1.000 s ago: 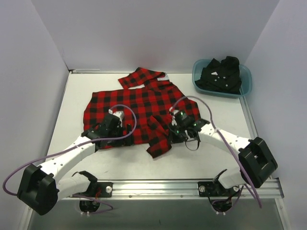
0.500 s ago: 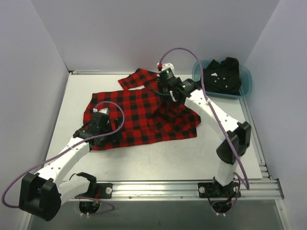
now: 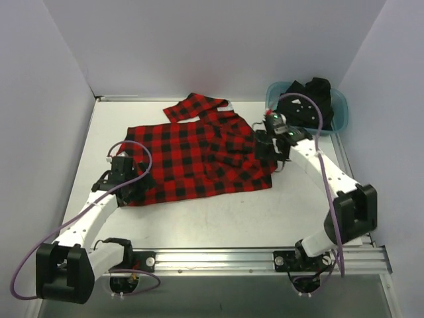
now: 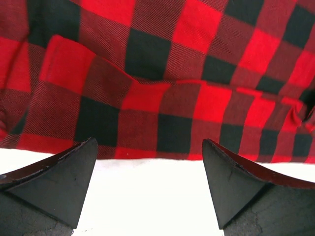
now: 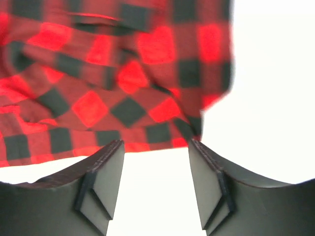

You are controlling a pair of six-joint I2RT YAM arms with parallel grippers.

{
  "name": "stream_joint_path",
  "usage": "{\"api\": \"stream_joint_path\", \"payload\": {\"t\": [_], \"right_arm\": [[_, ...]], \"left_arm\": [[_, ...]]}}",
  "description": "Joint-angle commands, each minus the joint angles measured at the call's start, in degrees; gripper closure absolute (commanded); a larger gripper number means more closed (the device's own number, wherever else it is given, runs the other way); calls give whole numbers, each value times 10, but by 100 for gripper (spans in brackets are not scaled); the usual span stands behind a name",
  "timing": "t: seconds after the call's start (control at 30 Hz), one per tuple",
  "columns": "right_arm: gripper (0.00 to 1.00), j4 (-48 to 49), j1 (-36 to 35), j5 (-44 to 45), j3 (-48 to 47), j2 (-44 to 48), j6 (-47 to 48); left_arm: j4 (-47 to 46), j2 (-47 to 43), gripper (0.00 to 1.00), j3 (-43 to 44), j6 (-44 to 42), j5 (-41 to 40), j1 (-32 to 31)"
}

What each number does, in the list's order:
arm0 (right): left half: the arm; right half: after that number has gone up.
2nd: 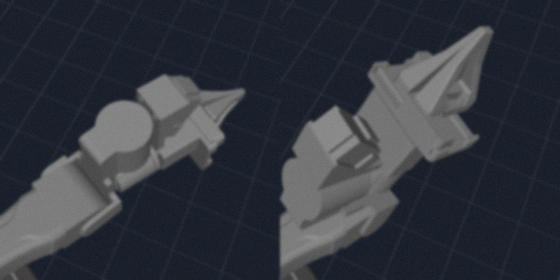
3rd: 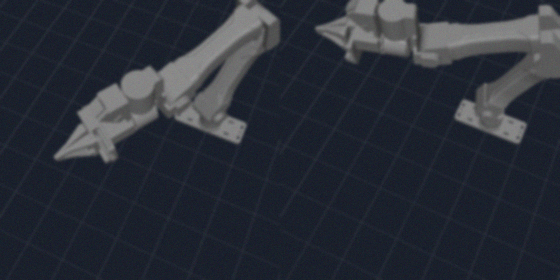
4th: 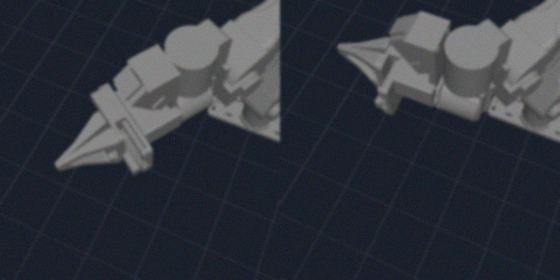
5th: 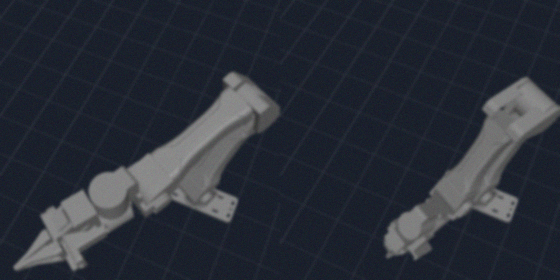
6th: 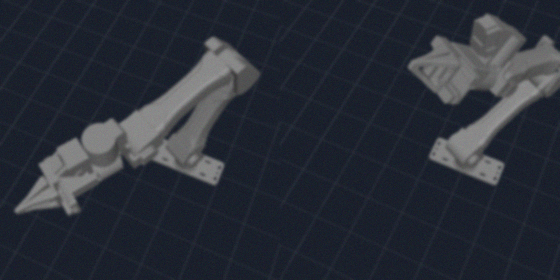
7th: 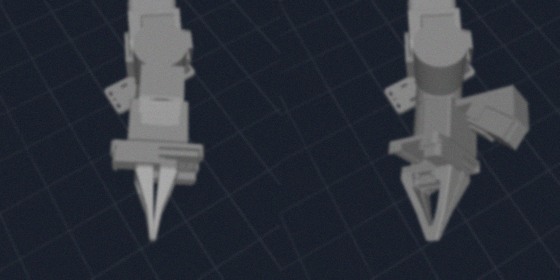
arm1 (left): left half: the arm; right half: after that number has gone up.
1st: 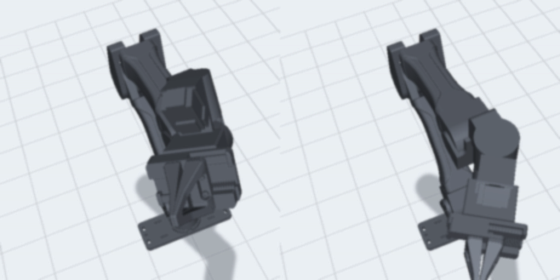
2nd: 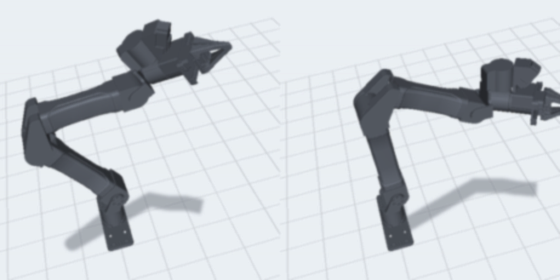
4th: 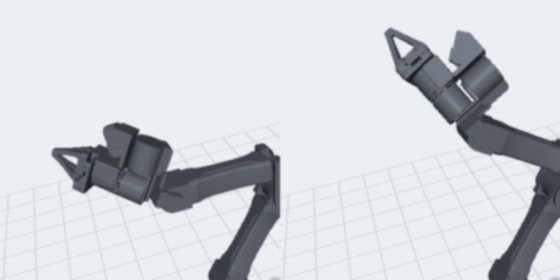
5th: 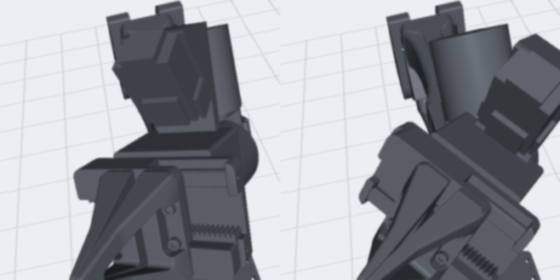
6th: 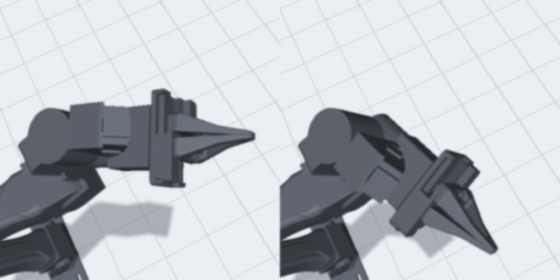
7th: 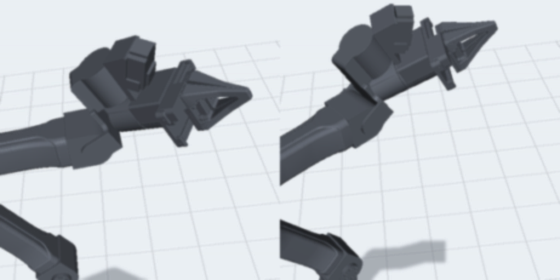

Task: Fold and stack the long sleeve shirts
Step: Fold the shirt

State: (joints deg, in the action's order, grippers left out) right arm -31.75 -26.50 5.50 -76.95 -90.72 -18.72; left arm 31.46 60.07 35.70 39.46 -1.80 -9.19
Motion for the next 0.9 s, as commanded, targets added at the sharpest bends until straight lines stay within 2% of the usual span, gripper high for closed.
{"api": "stream_joint_path", "payload": {"t": [0.0,0.1,0.23,0.57,0.67,0.87], "right_arm": [[47,53,79,-131,130,76,-49],[54,118,142,-221,218,90,-77],[58,214,195,-292,292,84,-119],[60,292,198,-284,311,28,-147],[60,299,205,-283,326,11,-159],[68,293,253,-269,382,-5,-196]], "left_arm": [[-38,18,3,-4,24,13,28],[-41,36,3,3,26,14,43],[-49,64,4,13,20,-4,64],[-58,136,7,29,24,-22,88],[-58,152,7,16,32,-16,121],[-38,123,7,-26,48,-28,164]]}}
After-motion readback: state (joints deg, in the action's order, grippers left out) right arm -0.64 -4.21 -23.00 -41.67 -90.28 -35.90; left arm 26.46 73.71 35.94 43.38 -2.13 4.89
